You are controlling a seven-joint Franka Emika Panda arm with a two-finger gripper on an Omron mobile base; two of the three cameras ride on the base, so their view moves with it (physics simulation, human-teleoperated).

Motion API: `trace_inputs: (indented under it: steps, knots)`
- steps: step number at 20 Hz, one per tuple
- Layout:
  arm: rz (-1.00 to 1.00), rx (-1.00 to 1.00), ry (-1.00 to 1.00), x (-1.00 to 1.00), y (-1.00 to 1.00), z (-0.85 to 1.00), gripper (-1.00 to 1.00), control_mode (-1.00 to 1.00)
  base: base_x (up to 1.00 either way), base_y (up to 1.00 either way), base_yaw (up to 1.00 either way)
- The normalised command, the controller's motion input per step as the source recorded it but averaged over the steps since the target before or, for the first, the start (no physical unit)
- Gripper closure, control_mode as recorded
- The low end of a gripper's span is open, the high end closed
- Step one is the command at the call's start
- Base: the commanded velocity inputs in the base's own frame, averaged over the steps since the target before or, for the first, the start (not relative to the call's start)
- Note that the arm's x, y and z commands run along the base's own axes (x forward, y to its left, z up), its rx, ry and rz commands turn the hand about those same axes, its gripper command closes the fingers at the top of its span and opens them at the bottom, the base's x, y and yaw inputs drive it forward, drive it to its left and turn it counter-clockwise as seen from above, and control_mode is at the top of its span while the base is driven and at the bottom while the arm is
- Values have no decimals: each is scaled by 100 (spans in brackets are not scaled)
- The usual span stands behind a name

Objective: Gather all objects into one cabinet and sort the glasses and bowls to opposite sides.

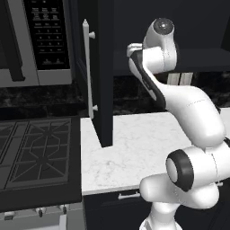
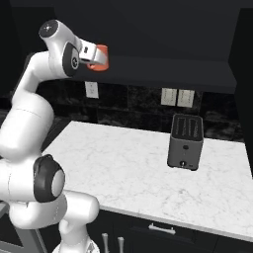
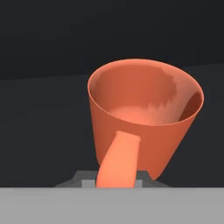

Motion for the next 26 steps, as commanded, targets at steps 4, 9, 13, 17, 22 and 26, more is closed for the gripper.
trace_inputs:
  steps: [4, 9, 13, 17, 22, 26]
  knots:
    - [0, 8, 15, -100, 0, 47, 100, -100, 0, 0, 0]
    - [0, 7, 14, -100, 0, 70, 100, -100, 0, 0, 0]
    - [0, 1, 1, -100, 0, 32, 100, -100, 0, 0, 0]
    - [3, 0, -2, -100, -2, 1, 100, -100, 0, 0, 0]
    - [7, 0, -3, -100, -12, 0, 100, -100, 0, 0, 0]
    - [14, 0, -10, -100, -27, -5, 100, -100, 0, 0, 0]
